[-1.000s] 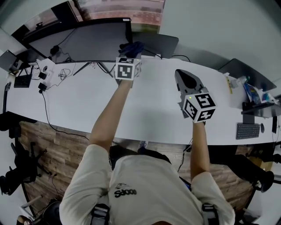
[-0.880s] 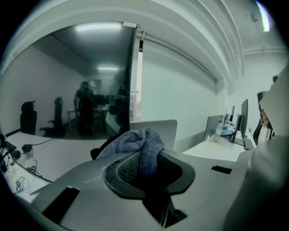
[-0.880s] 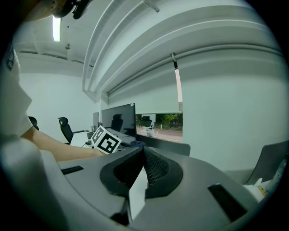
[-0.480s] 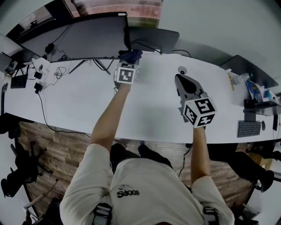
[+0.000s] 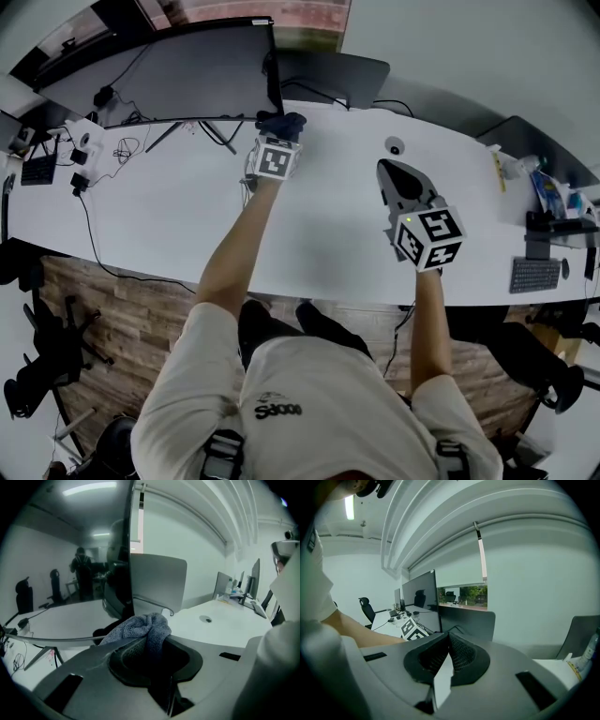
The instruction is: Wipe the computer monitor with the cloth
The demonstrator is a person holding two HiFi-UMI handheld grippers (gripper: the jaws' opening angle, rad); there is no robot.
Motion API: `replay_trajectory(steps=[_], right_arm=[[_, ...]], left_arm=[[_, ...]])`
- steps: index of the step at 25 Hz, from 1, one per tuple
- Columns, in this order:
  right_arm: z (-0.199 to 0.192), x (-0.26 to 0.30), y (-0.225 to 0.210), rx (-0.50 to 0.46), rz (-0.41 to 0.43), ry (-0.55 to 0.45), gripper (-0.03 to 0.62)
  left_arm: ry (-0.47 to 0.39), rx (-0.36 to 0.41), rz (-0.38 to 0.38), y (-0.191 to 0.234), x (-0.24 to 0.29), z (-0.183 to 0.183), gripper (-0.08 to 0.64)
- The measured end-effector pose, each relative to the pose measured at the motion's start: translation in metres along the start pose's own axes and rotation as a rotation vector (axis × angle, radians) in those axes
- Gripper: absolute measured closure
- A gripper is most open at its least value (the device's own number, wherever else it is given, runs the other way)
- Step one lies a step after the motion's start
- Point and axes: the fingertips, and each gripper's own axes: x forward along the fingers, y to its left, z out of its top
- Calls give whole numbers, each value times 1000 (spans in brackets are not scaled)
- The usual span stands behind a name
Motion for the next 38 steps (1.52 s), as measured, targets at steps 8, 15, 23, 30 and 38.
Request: replay_trajectory(steps=[8, 15, 23, 30, 38], right_arm=[[-10, 12, 6, 16, 15, 19, 595], [-18, 28, 15, 32, 43, 40, 595], [-5, 49, 54, -6, 101, 49, 595], [3, 72, 90, -14, 91, 34, 595], [15, 121, 137, -29, 55, 55, 595]], left_arm=[[54, -171, 5, 11, 9, -39, 486], [-66, -233, 70, 48, -9, -21, 486], [-129, -320, 106, 87, -32, -27, 486], [-162, -398, 97, 123, -41, -37, 486], [-163, -392, 90, 190, -58, -58, 486]])
